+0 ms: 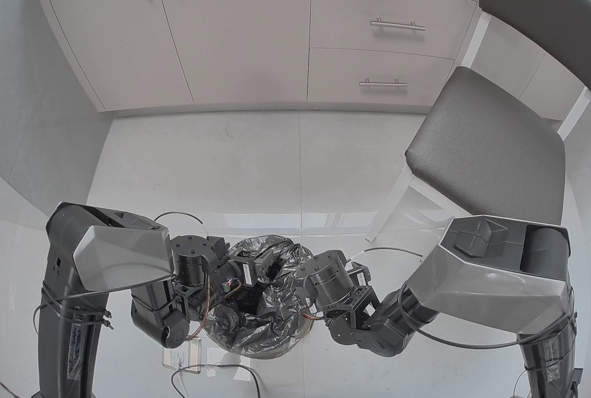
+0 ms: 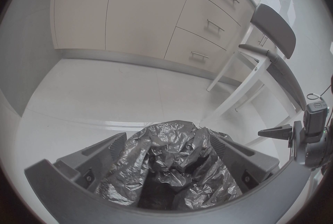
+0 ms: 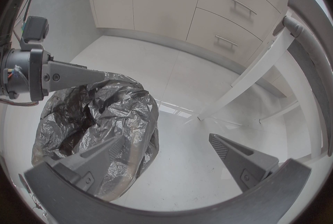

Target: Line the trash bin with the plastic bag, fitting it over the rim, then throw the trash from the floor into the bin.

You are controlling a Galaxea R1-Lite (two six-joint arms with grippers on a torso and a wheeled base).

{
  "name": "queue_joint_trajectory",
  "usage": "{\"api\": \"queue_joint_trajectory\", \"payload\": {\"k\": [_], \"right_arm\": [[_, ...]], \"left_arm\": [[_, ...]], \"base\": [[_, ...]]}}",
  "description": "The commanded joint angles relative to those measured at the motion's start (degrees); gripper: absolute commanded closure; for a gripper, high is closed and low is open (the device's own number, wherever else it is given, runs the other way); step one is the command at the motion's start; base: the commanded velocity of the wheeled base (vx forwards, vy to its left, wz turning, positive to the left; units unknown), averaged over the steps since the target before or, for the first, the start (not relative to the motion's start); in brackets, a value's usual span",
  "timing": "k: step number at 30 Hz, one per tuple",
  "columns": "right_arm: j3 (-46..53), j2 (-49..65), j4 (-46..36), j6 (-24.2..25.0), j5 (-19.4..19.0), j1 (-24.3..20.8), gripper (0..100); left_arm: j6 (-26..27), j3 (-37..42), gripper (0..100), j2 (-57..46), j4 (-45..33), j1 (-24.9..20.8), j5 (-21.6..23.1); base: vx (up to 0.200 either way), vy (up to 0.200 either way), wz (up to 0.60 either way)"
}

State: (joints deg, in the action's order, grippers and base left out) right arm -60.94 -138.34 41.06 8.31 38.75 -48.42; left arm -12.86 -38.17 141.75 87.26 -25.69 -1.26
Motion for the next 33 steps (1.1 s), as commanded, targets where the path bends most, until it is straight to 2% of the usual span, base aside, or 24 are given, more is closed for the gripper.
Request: {"api": "queue_joint_trajectory", "payload": {"k": [1, 3, 7, 11, 18, 25, 32, 33], "right_arm": [[0.0, -1.2, 0.1, 0.0, 0.0, -0.3, 0], [-0.1, -1.7, 0.4, 0.0, -0.1, -0.3, 0], [-1.1, -3.6, 3.8, -0.3, -0.1, -1.4, 0], [-0.9, -3.6, 3.7, -0.3, -0.1, -2.2, 0], [-1.2, -3.7, 3.6, -0.4, -0.1, -2.8, 0], [-1.2, -4.0, 3.6, -0.3, 0.0, -2.7, 0], [-2.1, -6.0, 4.0, -0.1, 0.0, -2.4, 0], [-2.1, -6.3, 3.9, -0.1, 0.0, -2.0, 0]], "left_arm": [[0.2, 0.2, 0, 1.2, 0.0, -0.7, 0.0], [0.8, 0.3, 0, 1.9, -0.1, -0.7, 0.2], [8.2, 0.3, 0, 5.3, 0.1, -0.8, 0.0], [8.6, 0.1, 0, 5.6, 0.2, -0.9, -0.5], [11.8, -1.6, 0, 6.7, 0.2, -0.6, -5.5], [12.1, -3.1, 0, 7.4, 0.3, -0.6, -9.0], [11.7, -5.3, 0, 8.0, 0.3, -0.7, -14.4], [11.5, -7.3, 0, 8.8, 0.3, -0.4, -17.1]], "base": [[0.000, 0.000, 0.00], [0.000, 0.000, 0.00], [0.000, 0.000, 0.00], [0.000, 0.000, 0.00], [0.000, 0.000, 0.00], [0.000, 0.000, 0.00], [0.000, 0.000, 0.00], [0.000, 0.000, 0.00]]}}
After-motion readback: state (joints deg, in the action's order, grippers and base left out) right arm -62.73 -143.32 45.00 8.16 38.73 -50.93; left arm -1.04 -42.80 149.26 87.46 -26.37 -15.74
